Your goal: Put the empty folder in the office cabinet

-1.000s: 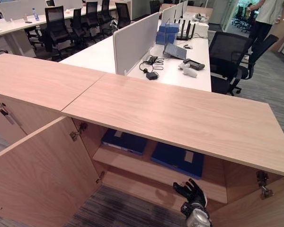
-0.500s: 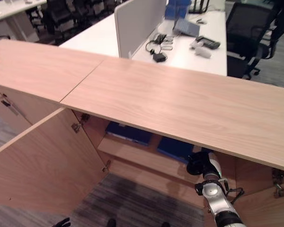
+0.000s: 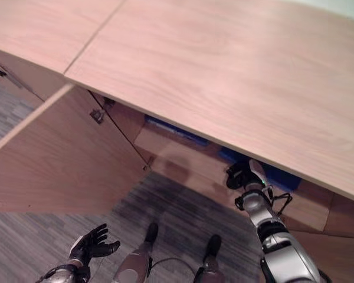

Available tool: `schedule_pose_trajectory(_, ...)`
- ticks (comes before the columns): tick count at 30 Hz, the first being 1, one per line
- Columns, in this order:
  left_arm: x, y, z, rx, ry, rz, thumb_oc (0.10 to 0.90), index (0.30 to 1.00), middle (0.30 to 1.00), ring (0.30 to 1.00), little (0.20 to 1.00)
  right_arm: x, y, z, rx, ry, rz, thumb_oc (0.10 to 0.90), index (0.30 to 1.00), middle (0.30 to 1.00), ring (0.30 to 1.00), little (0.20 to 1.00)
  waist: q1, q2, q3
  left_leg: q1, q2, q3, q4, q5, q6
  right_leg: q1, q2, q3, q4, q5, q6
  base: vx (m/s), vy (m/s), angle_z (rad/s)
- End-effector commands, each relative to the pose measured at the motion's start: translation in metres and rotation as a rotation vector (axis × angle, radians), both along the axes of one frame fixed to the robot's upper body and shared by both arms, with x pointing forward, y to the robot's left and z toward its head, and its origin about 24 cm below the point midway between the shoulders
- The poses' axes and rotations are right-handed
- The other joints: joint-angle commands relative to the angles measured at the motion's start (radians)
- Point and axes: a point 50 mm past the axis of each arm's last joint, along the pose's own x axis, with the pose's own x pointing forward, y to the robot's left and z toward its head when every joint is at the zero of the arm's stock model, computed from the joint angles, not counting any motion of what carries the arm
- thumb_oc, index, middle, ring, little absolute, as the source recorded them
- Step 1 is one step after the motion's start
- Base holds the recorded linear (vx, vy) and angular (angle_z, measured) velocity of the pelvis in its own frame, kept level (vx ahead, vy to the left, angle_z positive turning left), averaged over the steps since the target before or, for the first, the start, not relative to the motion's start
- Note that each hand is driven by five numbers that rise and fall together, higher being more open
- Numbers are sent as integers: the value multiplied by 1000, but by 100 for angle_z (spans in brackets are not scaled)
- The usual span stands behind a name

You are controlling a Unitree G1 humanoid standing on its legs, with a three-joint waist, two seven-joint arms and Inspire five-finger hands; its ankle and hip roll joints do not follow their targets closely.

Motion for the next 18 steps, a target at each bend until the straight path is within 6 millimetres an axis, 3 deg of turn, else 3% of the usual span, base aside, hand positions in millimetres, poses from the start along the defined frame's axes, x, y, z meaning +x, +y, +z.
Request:
schedule_pose_trajectory(1, 13, 16, 17, 42, -98, -8, 800, 900, 900, 900, 900, 20, -19, 49, -77, -163, -31, 400, 300, 300, 300, 300, 18, 15, -25, -38, -39, -32, 20, -35, 31, -43, -38, 42, 233, -194, 69, -36, -6, 1)
schedule_pose_trajectory(9, 23, 2, 23, 10, -150, -60, 800, 900, 900, 900, 900, 28, -41, 78, -91, -212, -139, 400, 300, 300, 300, 300, 38, 67, 31, -130, -40, -35, 46, -18, 22, -143, -47, 45, 284, -201, 66, -69, -6, 0)
schedule_pose_trajectory(10, 25, -1, 26, -5, -165, -72, 800, 900, 900, 900, 900, 28, -54, 92, -89, -242, -191, 400, 300, 300, 300, 300, 41, 84, 51, -158, -41, -38, 60, -15, 20, -175, -48, 48, 305, -206, 65, -52, -23, -4)
schedule_pose_trajectory(14, 24, -6, 24, -2, -153, -119, 800, 900, 900, 900, 900, 25, -71, 109, -72, -285, -267, 400, 300, 300, 300, 300, 43, 99, 68, -176, -43, -36, 65, -15, 18, -209, -53, 50, 334, -216, 66, -47, -5, 2)
schedule_pose_trajectory(16, 24, -9, 26, -14, -158, -136, 800, 900, 900, 900, 900, 18, -92, 127, -58, -325, -354, 400, 300, 300, 300, 300, 45, 114, 75, -186, -45, -35, 55, -6, 17, -230, -55, 48, 340, -217, 67, -31, -10, 1)
schedule_pose_trajectory(18, 23, -10, 26, -18, -158, -143, 800, 900, 900, 900, 900, 14, -102, 134, -66, -331, -385, 400, 300, 300, 300, 300, 45, 118, 75, -188, -47, -35, 49, -3, 17, -235, -56, 48, 341, -217, 67, -16, -5, 6)
